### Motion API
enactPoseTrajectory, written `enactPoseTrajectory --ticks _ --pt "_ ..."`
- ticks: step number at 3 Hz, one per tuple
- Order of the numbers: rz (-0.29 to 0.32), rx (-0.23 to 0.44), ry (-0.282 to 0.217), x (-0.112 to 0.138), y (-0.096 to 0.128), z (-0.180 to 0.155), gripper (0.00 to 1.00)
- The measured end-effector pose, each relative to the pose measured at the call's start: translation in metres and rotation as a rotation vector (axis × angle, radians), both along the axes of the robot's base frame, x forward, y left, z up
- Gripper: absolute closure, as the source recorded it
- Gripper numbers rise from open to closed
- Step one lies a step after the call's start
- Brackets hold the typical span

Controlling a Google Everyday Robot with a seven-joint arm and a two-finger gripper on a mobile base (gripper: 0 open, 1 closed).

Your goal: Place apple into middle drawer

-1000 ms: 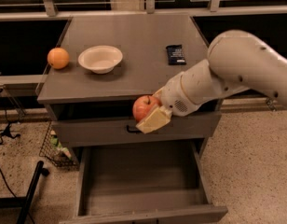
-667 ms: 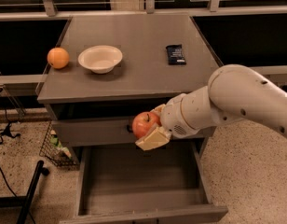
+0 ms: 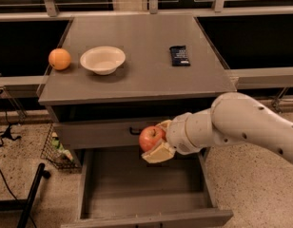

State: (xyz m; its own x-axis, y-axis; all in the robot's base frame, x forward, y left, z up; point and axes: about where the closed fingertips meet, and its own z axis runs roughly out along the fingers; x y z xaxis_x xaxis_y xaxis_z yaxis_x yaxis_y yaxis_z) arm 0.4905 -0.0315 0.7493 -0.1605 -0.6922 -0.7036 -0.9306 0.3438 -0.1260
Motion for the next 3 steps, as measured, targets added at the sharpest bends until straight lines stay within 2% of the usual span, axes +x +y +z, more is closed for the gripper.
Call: enactPoseTrajectory --ticks 1,3 --pt "-0.028 0.016 -0.021 0.005 -0.004 -0.030 1.00" --pt "-0.064 0.045 -0.051 0.008 -0.002 -0.111 1.00"
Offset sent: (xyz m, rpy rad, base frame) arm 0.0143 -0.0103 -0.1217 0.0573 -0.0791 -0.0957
